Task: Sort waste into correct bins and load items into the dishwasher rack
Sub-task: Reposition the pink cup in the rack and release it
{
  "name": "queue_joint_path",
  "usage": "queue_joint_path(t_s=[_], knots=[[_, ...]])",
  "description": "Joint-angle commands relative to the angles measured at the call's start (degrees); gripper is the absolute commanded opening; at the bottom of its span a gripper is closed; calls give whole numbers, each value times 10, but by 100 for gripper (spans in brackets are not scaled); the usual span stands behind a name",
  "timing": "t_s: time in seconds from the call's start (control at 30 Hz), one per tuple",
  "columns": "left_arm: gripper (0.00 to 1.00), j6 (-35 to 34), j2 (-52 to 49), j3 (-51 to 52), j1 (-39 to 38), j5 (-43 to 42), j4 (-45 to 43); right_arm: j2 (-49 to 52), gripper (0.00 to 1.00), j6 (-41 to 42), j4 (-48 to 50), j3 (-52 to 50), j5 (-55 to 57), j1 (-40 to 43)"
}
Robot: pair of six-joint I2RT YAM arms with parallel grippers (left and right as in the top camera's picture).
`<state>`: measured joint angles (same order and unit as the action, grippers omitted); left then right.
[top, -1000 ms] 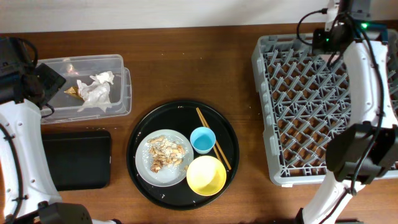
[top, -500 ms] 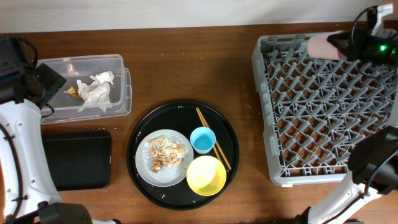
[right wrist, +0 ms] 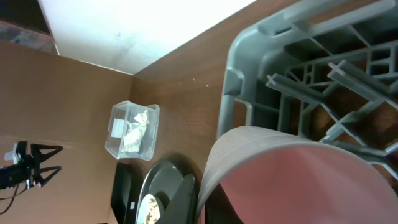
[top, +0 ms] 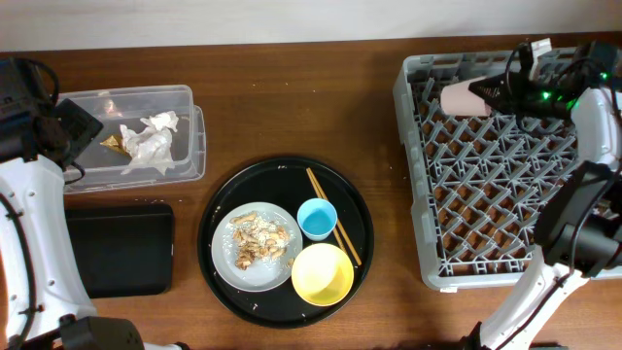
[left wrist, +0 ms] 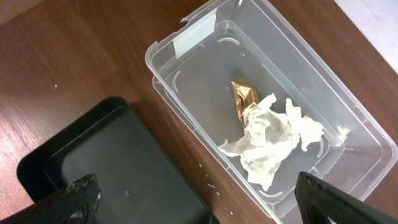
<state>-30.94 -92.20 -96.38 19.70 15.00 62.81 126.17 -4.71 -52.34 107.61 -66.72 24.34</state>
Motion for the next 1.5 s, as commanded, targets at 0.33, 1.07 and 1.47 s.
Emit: queue_joint_path(t_s=[0.33,1.07,1.47], knots=[[99,-3,6,-6,3,4,-2,74,4,7,-2,-2,30,36],[99,-3,6,-6,3,4,-2,72,20,14,-60,-1,252,50],[99,-3,6,-6,3,4,-2,14,36,155,-205,145,552,50]])
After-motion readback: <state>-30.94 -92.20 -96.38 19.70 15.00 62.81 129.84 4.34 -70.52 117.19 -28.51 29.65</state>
